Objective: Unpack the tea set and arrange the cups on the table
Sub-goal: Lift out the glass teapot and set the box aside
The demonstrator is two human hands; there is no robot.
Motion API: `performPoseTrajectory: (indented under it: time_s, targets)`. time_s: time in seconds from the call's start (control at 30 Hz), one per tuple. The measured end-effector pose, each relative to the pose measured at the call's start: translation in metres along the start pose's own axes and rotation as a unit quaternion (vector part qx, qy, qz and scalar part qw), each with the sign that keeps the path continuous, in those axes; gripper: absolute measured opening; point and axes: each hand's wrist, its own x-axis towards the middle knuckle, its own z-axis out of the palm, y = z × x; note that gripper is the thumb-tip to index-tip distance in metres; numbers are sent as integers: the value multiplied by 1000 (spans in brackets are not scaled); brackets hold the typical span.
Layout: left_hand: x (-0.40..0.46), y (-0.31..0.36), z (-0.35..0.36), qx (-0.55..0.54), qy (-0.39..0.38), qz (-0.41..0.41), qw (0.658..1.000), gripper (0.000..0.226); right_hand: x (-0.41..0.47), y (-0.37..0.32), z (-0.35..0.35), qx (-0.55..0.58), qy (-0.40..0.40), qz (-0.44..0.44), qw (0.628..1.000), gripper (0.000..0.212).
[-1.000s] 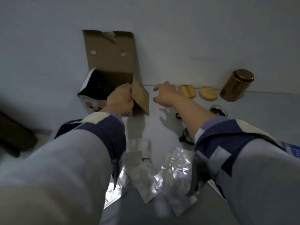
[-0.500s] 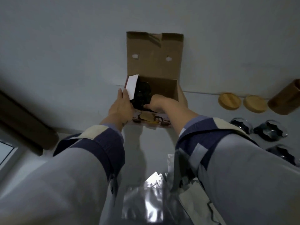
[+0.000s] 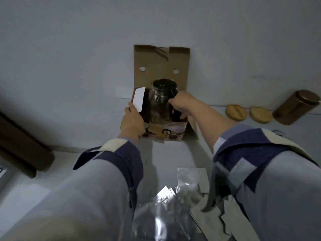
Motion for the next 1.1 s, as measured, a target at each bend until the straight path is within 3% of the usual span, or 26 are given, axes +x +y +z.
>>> performPoseTrajectory:
  time_s: [0.17, 0.37, 0.6, 1.1]
  targets:
    - [-10, 1, -4, 0, 15, -26, 1000, 77, -31, 4, -50, 75, 61, -13, 995, 19]
    - [-22, -21, -7, -1, 46, -46, 998, 75, -35, 30, -70, 50, 127, -8, 991, 20]
    - [-29, -36, -10, 16, 41, -45, 998, 93, -15, 77, -43, 11, 163, 29, 986, 25]
    - [-19, -38, 2, 44, 92, -41, 994, 80, 30, 137, -8, 118, 201, 123, 965, 33]
